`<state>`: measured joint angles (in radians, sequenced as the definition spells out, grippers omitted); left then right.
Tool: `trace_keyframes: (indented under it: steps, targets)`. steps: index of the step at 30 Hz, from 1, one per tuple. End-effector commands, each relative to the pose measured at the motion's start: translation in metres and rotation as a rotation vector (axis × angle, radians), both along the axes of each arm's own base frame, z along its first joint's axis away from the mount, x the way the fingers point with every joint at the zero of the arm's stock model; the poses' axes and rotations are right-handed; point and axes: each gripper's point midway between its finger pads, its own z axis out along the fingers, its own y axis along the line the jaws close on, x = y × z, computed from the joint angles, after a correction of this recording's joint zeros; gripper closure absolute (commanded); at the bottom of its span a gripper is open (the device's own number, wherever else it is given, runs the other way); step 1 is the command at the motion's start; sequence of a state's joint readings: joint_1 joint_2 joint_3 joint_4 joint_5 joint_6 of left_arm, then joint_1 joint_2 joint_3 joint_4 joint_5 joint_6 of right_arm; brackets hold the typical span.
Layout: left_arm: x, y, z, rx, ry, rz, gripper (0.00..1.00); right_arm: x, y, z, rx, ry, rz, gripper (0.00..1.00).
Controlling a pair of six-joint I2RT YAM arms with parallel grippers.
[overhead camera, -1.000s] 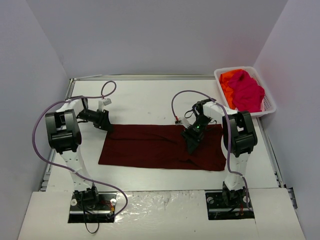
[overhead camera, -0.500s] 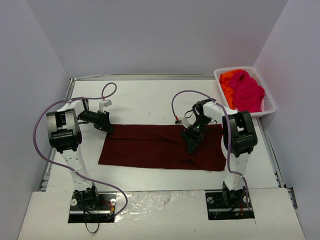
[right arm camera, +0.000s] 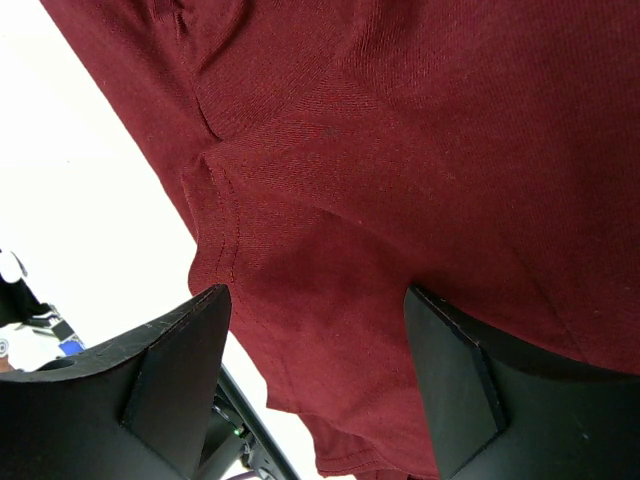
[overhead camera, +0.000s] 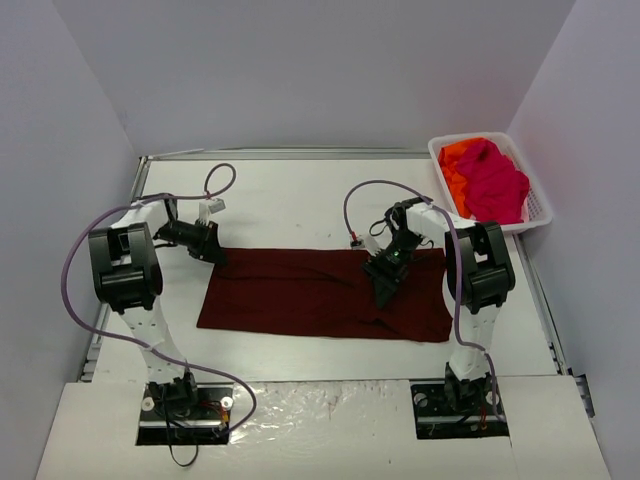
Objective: Fold and stack the t-shirts
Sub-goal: Fold the other side of the tshirt into a rectangle
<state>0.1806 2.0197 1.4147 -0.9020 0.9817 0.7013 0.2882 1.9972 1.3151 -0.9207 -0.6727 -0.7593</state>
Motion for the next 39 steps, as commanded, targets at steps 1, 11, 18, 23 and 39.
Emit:
trace_keyframes:
  steps: [1, 11, 18, 23, 39]
  targets:
    - [-0.008, -0.005, 0.042, -0.005, -0.116, -0.043, 0.98, -0.013, -0.02, -0.026, -0.092, 0.049, 0.03, 0.33]
    - [-0.037, -0.004, 0.043, 0.023, -0.138, -0.139, 0.98, -0.013, -0.021, -0.028, -0.102, 0.051, 0.027, 0.33]
    - [-0.055, 0.0, 0.03, 0.045, -0.143, -0.191, 0.98, -0.014, -0.022, -0.031, -0.107, 0.061, 0.025, 0.33]
    - [-0.06, 0.002, 0.027, 0.071, -0.173, -0.208, 0.98, -0.015, -0.023, -0.034, -0.113, 0.07, 0.025, 0.33]
    - [-0.047, 0.024, 0.005, 0.257, -0.228, -0.164, 0.98, -0.018, -0.026, -0.04, -0.13, 0.089, 0.017, 0.33]
